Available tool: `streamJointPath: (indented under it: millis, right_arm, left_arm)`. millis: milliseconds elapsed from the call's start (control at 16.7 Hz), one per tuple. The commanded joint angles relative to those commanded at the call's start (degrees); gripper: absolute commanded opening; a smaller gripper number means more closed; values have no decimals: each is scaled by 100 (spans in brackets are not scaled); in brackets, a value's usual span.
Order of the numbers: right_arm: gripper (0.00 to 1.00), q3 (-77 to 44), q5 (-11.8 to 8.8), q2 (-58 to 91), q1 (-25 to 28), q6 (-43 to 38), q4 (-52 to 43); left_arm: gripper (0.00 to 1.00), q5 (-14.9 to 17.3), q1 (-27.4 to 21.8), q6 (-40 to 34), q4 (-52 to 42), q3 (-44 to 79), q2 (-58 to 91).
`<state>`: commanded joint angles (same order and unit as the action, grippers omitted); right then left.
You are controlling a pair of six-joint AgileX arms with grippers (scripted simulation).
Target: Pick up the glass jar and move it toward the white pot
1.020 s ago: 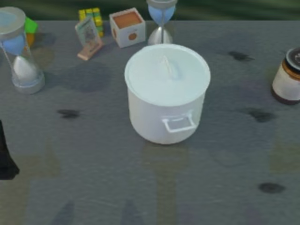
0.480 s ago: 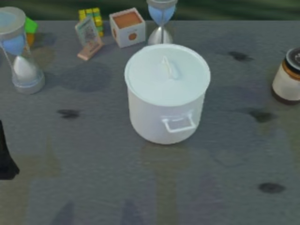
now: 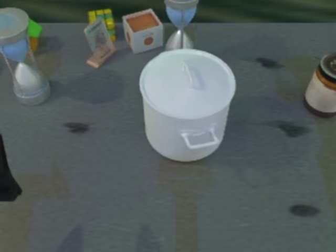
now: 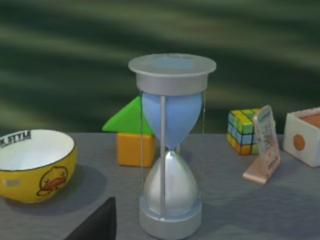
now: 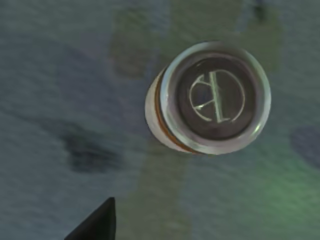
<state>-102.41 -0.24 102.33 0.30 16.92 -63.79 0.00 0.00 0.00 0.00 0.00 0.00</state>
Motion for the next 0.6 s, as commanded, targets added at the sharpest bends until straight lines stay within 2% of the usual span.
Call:
streamJointPath:
  millis: [300, 600]
  right_arm:
    - [100, -2551, 47, 2532, -20, 478, -1525]
    - [100, -4169, 62, 4126, -13, 798, -2480]
  left_arm:
    - [100, 0, 0, 0, 0, 0, 0]
    - [100, 0, 0, 0, 0, 0, 0]
